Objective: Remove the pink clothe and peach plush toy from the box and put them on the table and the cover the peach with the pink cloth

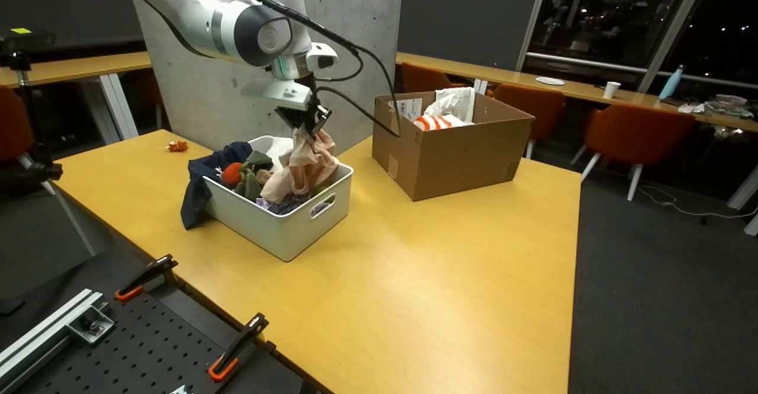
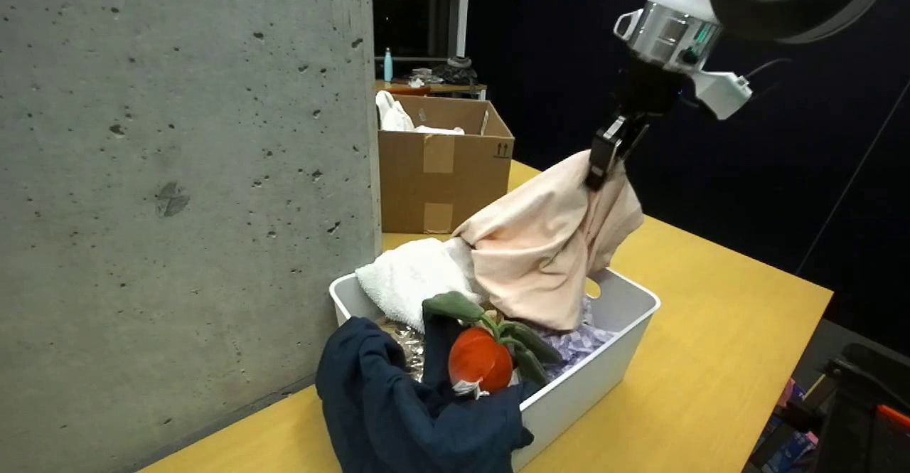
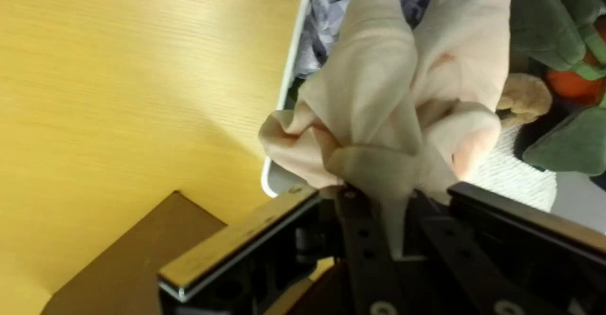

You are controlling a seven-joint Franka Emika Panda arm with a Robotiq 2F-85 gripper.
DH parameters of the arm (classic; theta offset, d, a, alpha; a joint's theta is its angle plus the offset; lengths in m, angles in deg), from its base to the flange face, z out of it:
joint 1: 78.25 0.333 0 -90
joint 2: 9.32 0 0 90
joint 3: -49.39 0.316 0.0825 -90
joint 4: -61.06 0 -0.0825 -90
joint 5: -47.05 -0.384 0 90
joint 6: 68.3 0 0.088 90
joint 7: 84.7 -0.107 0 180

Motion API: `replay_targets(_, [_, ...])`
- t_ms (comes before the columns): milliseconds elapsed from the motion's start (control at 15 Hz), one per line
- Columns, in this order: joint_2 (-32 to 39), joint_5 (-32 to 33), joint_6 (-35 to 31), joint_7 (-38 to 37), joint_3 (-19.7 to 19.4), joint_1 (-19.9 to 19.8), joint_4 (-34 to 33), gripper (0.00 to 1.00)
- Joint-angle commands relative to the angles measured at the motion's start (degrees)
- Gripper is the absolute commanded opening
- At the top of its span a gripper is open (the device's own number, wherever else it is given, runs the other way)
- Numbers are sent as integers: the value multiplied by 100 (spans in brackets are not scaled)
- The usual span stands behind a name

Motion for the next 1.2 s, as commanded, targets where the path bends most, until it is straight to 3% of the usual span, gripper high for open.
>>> replay_targets(0, [-542, -275, 8, 162, -139, -307, 397, 2])
replay_targets(667, [-1395, -915, -26, 616, -649, -927, 1058, 2])
replay_targets(1133, [-644, -1289, -261, 1159, -1180, -1520, 1039, 2])
